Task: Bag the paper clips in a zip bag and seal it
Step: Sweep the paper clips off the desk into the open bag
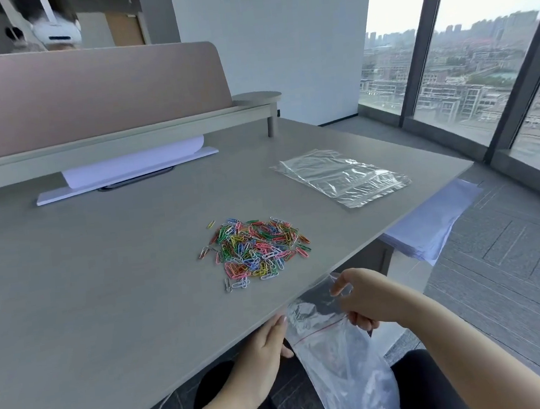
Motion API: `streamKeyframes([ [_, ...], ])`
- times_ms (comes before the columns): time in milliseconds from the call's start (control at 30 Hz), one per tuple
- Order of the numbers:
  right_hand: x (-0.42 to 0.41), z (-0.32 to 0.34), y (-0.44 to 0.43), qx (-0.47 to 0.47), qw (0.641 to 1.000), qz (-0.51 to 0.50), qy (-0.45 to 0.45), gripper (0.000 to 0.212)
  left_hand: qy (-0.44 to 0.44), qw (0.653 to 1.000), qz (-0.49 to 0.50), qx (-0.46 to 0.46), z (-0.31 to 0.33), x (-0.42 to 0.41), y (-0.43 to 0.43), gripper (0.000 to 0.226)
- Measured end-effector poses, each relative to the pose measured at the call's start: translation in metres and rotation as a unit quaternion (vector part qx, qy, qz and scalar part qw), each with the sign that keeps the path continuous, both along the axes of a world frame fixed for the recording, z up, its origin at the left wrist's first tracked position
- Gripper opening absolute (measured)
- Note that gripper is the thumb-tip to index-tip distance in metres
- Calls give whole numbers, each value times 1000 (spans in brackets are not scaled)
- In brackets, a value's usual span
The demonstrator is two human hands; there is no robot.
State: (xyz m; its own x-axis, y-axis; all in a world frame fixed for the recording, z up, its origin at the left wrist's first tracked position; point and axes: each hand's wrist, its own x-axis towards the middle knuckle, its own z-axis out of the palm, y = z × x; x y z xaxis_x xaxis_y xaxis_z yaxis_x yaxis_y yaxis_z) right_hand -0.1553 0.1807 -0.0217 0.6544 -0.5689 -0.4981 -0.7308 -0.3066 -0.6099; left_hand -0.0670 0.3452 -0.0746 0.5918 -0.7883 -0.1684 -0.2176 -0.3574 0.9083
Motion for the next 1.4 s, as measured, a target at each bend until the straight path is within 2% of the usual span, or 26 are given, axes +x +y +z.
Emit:
streamKeyframes([
  [100, 0, 4, 1, 14, 999, -33, -10, 39, -73, 996, -43, 27, 11, -4, 18, 42],
  [200, 4, 3, 0, 4, 997, -68, -21, 32, -246, 959, -98, 103, 41, -9, 38, 46],
  [233, 5, 3, 0, 10, 996, -86, -26, 26, -273, 948, -111, 121, 57, -9, 43, 44],
  [300, 7, 3, 2, 24, 993, -115, -30, 21, -283, 947, -107, 107, 87, 3, 43, 36],
  [433, 12, -2, 5, -25, 995, -95, -33, 33, -368, 925, -70, 63, 124, 56, 1, 32],
  [533, 15, -6, 7, -38, 994, -95, -31, 30, -405, 899, -80, 145, 120, 89, -43, 39],
  [633, 15, -7, 8, -32, 993, -106, -34, 31, -388, 888, -118, 217, 110, 97, -65, 39],
  [700, 15, -5, 10, -30, 994, -99, -32, 34, -350, 900, -131, 224, 105, 97, -72, 21],
  [800, 15, -3, 13, -26, 995, -94, -34, 33, -318, 914, -138, 212, 98, 97, -78, 28],
  [900, 13, -4, 14, -14, 995, -96, -36, 41, -297, 921, -153, 201, 95, 95, -81, 21],
  [1000, 12, -5, 13, -16, 996, -82, -42, 51, -281, 925, -179, 186, 98, 86, -82, 37],
  [1067, 11, -5, 12, -17, 995, -86, -46, 55, -269, 927, -192, 180, 98, 80, -83, 39],
  [1400, 6, -4, 2, -13, 994, -97, -50, 55, -274, 914, -255, 154, 102, 47, -87, 39],
])
